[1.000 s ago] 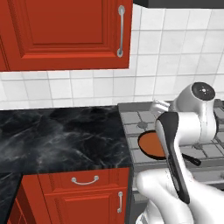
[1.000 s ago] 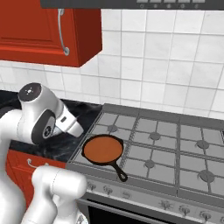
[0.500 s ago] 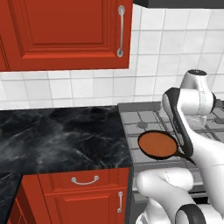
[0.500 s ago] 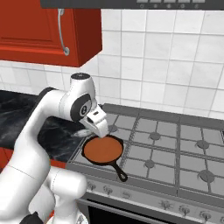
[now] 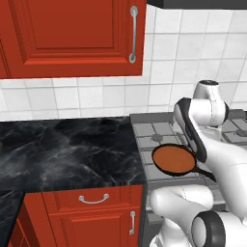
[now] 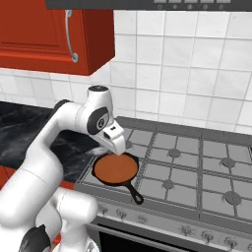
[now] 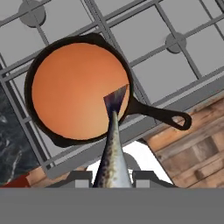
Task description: Retrieve the fish from the fridge and place it on the saucepan with marinade on the stove.
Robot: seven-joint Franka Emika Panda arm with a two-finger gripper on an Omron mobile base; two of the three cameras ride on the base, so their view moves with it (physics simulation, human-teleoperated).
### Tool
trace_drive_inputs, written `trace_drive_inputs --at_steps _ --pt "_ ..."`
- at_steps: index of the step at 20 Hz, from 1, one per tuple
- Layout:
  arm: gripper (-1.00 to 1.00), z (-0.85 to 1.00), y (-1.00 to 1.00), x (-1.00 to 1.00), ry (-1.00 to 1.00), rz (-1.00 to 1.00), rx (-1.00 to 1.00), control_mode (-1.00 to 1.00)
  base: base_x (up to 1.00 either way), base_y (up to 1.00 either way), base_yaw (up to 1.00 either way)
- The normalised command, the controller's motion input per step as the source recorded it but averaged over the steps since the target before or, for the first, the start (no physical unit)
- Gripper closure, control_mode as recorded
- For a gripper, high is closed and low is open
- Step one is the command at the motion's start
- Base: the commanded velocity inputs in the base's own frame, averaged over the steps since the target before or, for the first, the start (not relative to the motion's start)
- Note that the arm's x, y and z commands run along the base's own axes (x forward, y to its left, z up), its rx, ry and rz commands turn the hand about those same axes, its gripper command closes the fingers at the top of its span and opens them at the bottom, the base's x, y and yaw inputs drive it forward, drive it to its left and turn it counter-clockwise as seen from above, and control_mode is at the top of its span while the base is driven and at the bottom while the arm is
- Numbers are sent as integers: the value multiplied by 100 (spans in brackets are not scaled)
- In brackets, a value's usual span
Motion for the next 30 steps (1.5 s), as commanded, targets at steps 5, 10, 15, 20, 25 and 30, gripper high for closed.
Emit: trace_drive_inputs --at_steps 5,10,15,20,25,30 --pt "100 -60 1 24 -8 0 0 -100 0 0 0" --pt "100 -42 1 41 -12 0 0 -100 0 0 0" --pt "100 -29 0 49 -15 0 0 -100 0 0 0" --pt "100 -26 0 36 -10 0 0 -100 0 0 0" --pt "100 -22 0 14 0 0 0 -100 0 0 0" --pt "100 -27 0 6 0 0 0 -100 0 0 0"
